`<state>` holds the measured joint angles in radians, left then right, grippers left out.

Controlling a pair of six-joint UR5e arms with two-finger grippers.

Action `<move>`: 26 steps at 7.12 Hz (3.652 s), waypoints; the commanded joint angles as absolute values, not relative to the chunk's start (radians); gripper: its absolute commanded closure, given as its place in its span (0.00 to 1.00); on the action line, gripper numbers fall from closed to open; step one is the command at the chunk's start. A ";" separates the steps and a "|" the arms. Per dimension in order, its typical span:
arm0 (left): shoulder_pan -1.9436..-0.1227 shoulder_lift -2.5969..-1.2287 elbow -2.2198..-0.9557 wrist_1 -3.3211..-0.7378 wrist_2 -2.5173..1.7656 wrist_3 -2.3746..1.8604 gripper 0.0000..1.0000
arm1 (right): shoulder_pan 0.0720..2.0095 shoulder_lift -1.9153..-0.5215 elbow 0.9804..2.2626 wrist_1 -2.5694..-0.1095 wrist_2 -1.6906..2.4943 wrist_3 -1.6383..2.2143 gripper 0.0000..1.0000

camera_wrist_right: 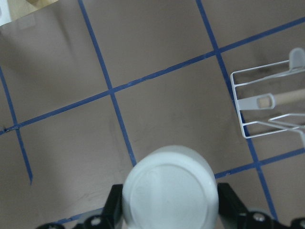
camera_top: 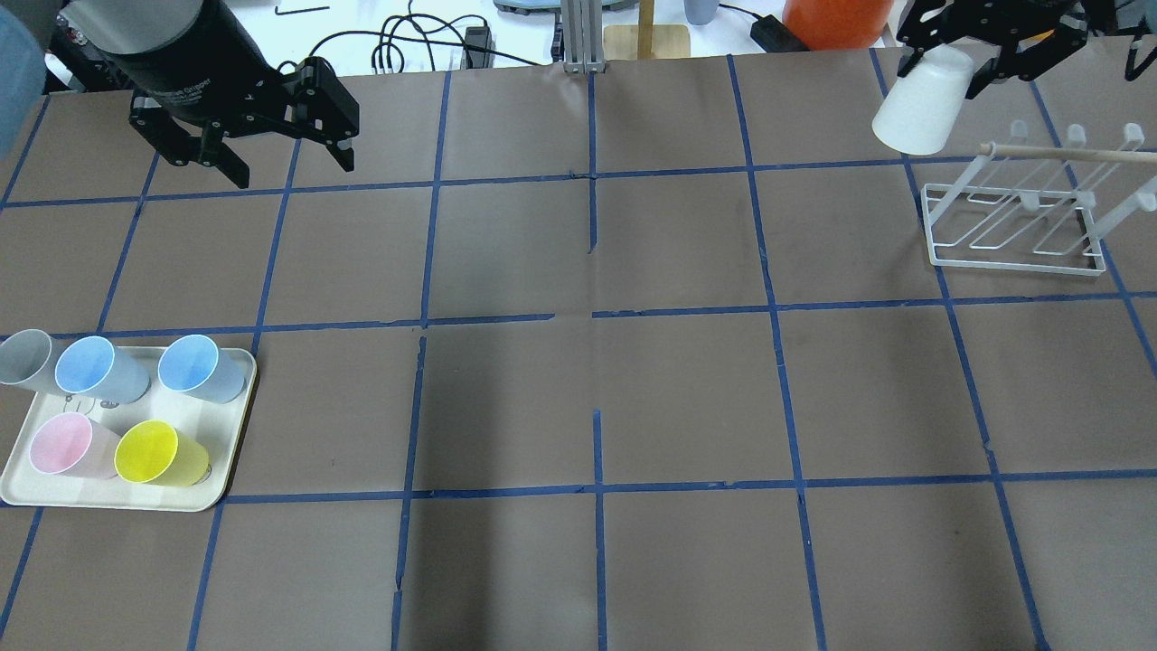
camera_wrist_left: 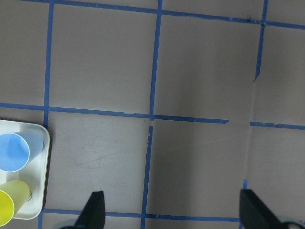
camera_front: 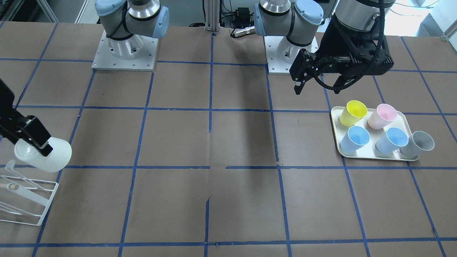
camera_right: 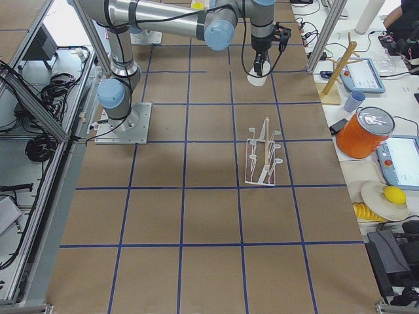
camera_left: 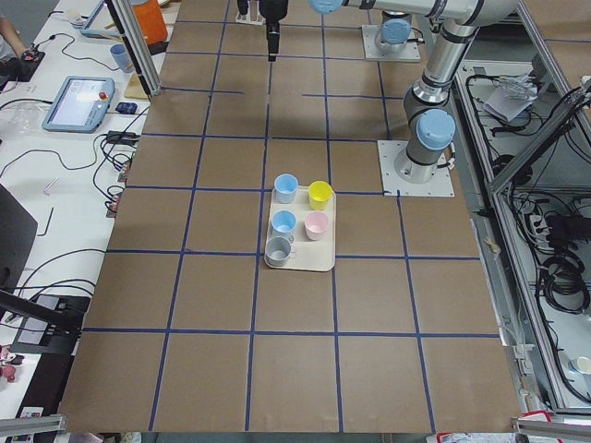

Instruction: Transfer IKEA cup to right arm and place on rack

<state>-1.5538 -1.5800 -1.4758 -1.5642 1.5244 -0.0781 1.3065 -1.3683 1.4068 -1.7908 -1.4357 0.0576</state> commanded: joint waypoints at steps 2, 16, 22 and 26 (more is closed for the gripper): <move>-1.554 -1.577 -1.470 -1.531 1.531 -0.077 0.00 | 1.207 -1.313 1.394 -1.885 -1.437 -0.131 0.76; -1.503 -1.632 -1.367 -1.698 1.520 0.011 0.00 | 1.106 -1.106 1.296 -2.006 -1.422 -0.256 0.75; -1.509 -1.635 -1.370 -1.700 1.520 0.015 0.00 | 1.108 -1.080 1.307 -2.026 -1.420 -0.244 0.75; -1.509 -1.637 -1.371 -1.700 1.520 0.014 0.00 | 1.115 -1.078 1.313 -2.016 -1.407 -0.247 0.75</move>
